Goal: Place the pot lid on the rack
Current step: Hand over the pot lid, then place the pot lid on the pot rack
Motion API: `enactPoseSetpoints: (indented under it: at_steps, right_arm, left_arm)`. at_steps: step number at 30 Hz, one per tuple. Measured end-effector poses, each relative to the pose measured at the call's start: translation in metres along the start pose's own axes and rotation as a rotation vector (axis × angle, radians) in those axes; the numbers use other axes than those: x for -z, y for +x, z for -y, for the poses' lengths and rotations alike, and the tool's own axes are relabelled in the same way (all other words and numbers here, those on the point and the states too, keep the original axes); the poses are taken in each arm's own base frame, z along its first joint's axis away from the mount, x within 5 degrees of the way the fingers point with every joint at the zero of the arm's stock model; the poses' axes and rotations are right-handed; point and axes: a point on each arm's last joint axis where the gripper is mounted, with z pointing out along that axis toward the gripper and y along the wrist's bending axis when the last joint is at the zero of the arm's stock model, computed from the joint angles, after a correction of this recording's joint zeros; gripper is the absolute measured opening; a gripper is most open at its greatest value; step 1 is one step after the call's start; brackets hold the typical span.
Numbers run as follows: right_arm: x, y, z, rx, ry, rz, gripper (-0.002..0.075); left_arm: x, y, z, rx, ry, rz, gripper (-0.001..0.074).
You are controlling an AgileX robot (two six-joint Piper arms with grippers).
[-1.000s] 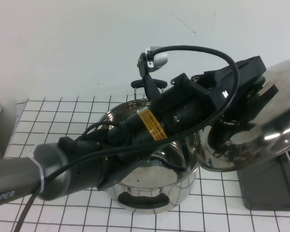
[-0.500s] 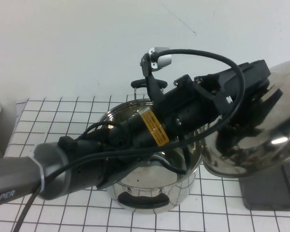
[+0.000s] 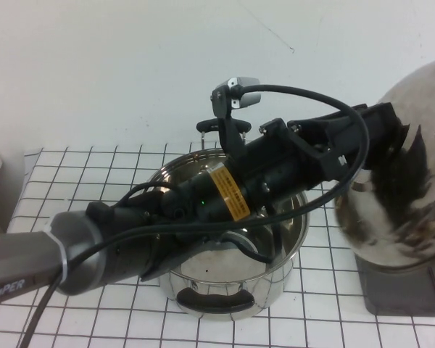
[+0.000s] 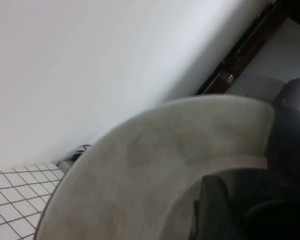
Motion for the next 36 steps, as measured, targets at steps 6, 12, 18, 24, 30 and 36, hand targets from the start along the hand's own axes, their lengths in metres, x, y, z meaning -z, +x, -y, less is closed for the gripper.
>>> enactPoseSetpoints:
  at_steps: [6,12,18,24,30,36]
  right_arm:
    - [-0.001,-0.009,-0.005,0.215,0.003,0.0,0.0076]
    - [-0.002,-0.024,-0.011,0.401,0.054,-0.01,0.0076]
    - [0.0,-0.03,0.009,0.481,0.295,-0.066,0.0075]
    - [-0.005,-0.028,0.026,0.454,0.356,-0.115,0.0075]
    - [-0.018,-0.018,0.055,0.357,0.39,-0.194,0.0075]
    - [-0.029,-0.003,0.081,0.254,0.395,-0.271,0.0075]
  left_arm:
    - [0.001,0.003,0.0,-0.055,0.02,-0.051,0.0471]
    - [0.017,-0.006,-0.012,-0.219,0.062,-0.178,0.0474]
    - [0.048,-0.029,-0.038,-0.143,-0.011,-0.309,0.0167]
    - [0.076,-0.044,-0.052,-0.119,-0.094,-0.431,0.0015]
    - [0.083,-0.042,-0.04,-0.187,-0.066,-0.545,0.0003]
    - [0.087,-0.037,-0.038,-0.223,-0.054,-0.626,0.0]
